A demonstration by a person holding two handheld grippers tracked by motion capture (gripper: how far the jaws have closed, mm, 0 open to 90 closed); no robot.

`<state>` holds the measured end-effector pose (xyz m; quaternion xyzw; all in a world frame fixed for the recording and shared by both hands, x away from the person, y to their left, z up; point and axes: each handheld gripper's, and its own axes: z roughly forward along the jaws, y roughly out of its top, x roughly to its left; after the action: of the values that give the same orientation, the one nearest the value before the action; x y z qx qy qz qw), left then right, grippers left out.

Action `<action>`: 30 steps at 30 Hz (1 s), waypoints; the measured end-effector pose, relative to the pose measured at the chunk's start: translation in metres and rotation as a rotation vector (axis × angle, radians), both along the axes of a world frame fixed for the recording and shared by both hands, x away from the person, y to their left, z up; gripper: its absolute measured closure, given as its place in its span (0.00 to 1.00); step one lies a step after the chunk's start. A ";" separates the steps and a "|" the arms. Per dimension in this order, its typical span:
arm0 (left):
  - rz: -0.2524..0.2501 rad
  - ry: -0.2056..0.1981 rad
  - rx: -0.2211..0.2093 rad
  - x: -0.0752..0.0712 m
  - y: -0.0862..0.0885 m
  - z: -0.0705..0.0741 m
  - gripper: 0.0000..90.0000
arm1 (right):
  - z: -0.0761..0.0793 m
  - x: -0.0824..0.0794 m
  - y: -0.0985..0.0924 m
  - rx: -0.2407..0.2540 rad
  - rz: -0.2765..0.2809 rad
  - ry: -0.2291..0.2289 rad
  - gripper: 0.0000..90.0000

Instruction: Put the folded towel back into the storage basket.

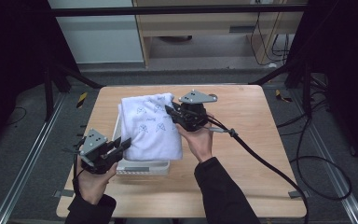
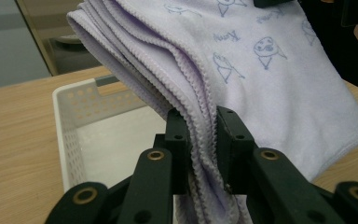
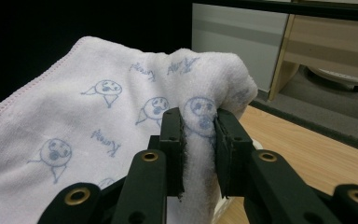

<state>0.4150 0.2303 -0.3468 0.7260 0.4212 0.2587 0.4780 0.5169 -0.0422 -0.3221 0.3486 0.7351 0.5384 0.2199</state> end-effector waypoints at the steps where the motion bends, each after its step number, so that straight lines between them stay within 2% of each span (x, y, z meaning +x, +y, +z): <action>1: 0.006 -0.001 0.002 0.001 0.001 0.000 0.83 | -0.001 0.001 0.001 0.000 0.001 0.000 0.83; 4: 0.015 0.001 -0.002 0.002 0.005 -0.001 0.83 | -0.003 0.005 0.004 0.021 0.007 0.012 0.83; 12: 0.037 0.017 0.006 0.008 0.010 -0.007 0.83 | -0.014 0.014 0.011 0.036 0.014 0.026 0.83; 16: 0.048 0.028 0.002 0.011 0.013 -0.010 0.83 | -0.020 0.019 0.015 0.035 0.012 0.035 0.83; 26: 0.084 0.041 -0.014 0.018 0.027 -0.013 0.83 | -0.023 0.026 0.033 0.020 0.014 0.016 0.83; 30: 0.099 0.045 -0.002 0.021 0.030 -0.016 0.84 | -0.027 0.029 0.038 0.013 0.010 0.020 0.83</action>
<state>0.4364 0.2602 -0.3631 0.7094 0.4677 0.2651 0.4558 0.5458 -0.0041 -0.3487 0.3516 0.7356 0.5406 0.2074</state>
